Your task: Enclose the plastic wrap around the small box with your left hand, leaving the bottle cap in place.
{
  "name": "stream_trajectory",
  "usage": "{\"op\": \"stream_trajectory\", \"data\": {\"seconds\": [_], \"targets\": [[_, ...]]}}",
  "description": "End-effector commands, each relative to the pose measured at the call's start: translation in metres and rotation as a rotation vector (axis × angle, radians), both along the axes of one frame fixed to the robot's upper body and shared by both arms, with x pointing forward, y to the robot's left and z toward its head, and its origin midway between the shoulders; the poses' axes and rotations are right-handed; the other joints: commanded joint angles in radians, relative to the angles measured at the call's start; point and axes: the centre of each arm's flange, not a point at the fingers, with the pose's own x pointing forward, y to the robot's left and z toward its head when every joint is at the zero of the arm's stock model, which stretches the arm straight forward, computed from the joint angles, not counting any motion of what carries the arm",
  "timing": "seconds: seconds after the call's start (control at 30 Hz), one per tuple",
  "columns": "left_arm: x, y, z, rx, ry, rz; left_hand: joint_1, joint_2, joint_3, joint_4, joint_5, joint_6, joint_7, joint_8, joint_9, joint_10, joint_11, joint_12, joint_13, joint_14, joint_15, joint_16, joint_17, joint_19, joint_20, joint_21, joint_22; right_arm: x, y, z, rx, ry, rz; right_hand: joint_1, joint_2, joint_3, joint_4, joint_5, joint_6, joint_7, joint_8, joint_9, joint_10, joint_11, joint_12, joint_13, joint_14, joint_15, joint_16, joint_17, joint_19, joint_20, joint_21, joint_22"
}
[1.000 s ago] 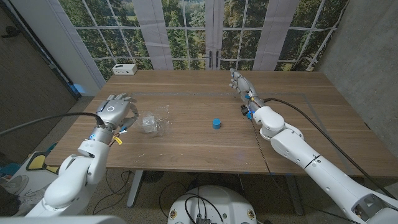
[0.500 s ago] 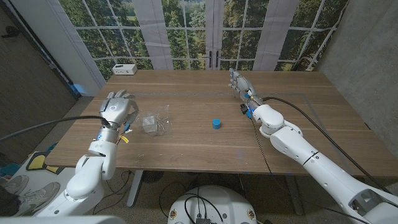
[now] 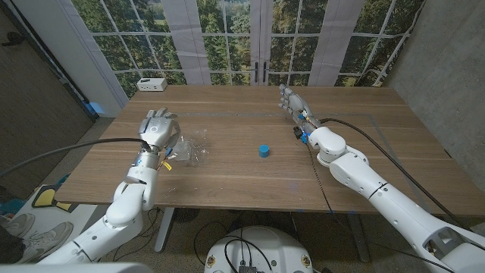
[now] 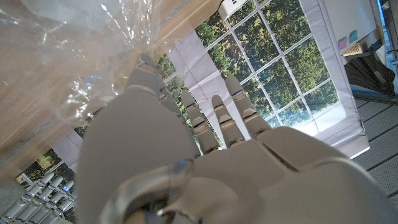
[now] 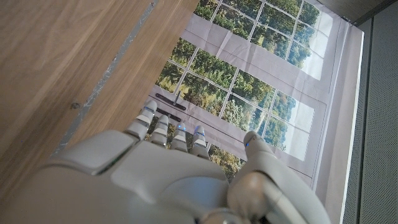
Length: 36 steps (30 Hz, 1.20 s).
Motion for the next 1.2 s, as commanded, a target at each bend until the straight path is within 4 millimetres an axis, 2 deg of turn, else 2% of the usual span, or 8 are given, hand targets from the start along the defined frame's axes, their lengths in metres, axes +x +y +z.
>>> {"op": "stream_trajectory", "data": {"seconds": [0.03,0.23,0.33,0.43,0.57,0.67,1.0,1.2], "targets": [[0.025,-0.025,-0.013,0.063,0.148,-0.072,0.006,-0.003,0.006,0.001,-0.003,0.008,0.001,0.004,0.014,0.009,0.001,0.01,0.005,0.008,-0.128,0.008,0.003,0.006,-0.002,0.006,0.002,0.002,-0.007,-0.001,0.002,0.009,0.003,-0.004,-0.003,0.006,0.003,-0.002,0.003,0.0,0.005,0.004,0.003,0.007,0.001,0.003,0.001,0.009,-0.003,0.006,0.006,0.001,-0.002,0.003],[0.021,-0.029,-0.02,0.063,0.133,-0.064,0.003,-0.011,0.004,0.001,-0.004,0.011,-0.003,0.005,0.012,0.012,0.001,0.009,0.006,0.01,-0.129,0.007,0.003,0.005,-0.008,0.006,0.002,0.001,-0.012,-0.003,0.012,0.008,-0.001,-0.004,-0.003,0.006,0.003,-0.002,0.003,0.002,0.005,0.004,0.003,0.009,0.001,0.003,0.001,0.01,-0.003,0.005,0.007,0.003,-0.002,0.003],[0.019,-0.028,-0.02,0.049,0.172,-0.078,-0.004,-0.022,0.003,0.005,-0.002,-0.065,-0.019,-0.028,0.005,0.013,0.003,0.003,0.01,0.014,-0.132,0.003,0.003,0.004,-0.01,0.01,0.0,0.001,-0.012,-0.002,0.01,0.002,0.007,-0.003,-0.003,0.006,0.002,-0.002,0.003,0.001,0.005,0.004,0.003,0.009,0.001,0.003,0.003,0.01,-0.002,0.005,0.007,0.004,-0.002,0.003],[0.015,-0.028,-0.019,0.065,0.205,-0.049,-0.042,-0.05,-0.012,0.018,0.007,-0.218,-0.066,-0.102,-0.007,-0.01,0.003,-0.018,0.018,0.017,-0.127,-0.013,0.0,0.002,-0.009,0.015,-0.002,0.001,-0.012,-0.001,0.004,-0.001,0.007,-0.003,-0.003,0.006,0.002,-0.002,0.003,0.001,0.005,0.004,0.003,0.008,0.001,0.003,0.004,0.01,-0.002,0.005,0.008,0.005,-0.001,0.003],[0.011,-0.025,-0.018,0.044,0.243,-0.032,-0.097,-0.065,-0.025,0.035,0.026,-0.486,-0.064,-0.25,-0.033,-0.06,0.007,-0.049,0.032,-0.002,-0.108,-0.036,0.005,-0.019,0.002,0.008,-0.005,0.001,-0.012,-0.001,0.008,-0.001,0.011,-0.004,-0.003,0.007,0.003,-0.002,0.002,0.0,0.005,0.004,0.002,0.006,0.001,0.003,0.004,0.009,-0.002,0.005,0.008,0.003,-0.001,0.003],[0.005,-0.024,-0.022,0.053,0.218,-0.002,-0.129,-0.07,-0.036,0.044,0.032,-0.617,-0.046,-0.295,-0.037,-0.108,0.021,-0.068,0.038,-0.021,-0.089,-0.047,0.006,-0.035,0.011,0.0,-0.006,0.0,-0.012,0.0,0.003,-0.004,0.011,-0.004,-0.003,0.007,0.003,-0.002,0.002,0.0,0.005,0.004,0.002,0.007,0.001,0.003,0.005,0.01,-0.002,0.005,0.009,0.003,-0.001,0.003],[-0.016,-0.014,-0.021,-0.031,0.066,-0.005,-0.185,-0.085,-0.058,0.062,0.045,-0.748,-0.011,-0.294,-0.042,-0.176,0.044,-0.09,0.044,-0.051,-0.065,-0.056,0.01,-0.069,0.03,-0.019,-0.008,-0.002,-0.012,0.001,-0.004,-0.012,0.006,-0.005,-0.003,0.006,0.003,-0.002,0.002,0.0,0.004,0.004,0.002,0.006,0.001,0.003,0.006,0.009,-0.002,0.006,0.01,0.003,-0.001,0.003],[-0.022,-0.01,-0.014,-0.123,0.031,-0.036,-0.191,-0.013,-0.029,0.078,0.046,-0.738,0.006,-0.279,-0.044,-0.173,0.057,-0.085,0.047,-0.052,-0.058,-0.05,0.017,-0.073,0.031,-0.022,-0.007,-0.004,-0.011,0.0,-0.002,-0.018,0.003,-0.005,-0.003,0.007,0.003,-0.002,0.002,0.0,0.004,0.004,0.002,0.006,0.001,0.003,0.006,0.009,-0.002,0.005,0.01,0.004,0.0,0.003]]}}
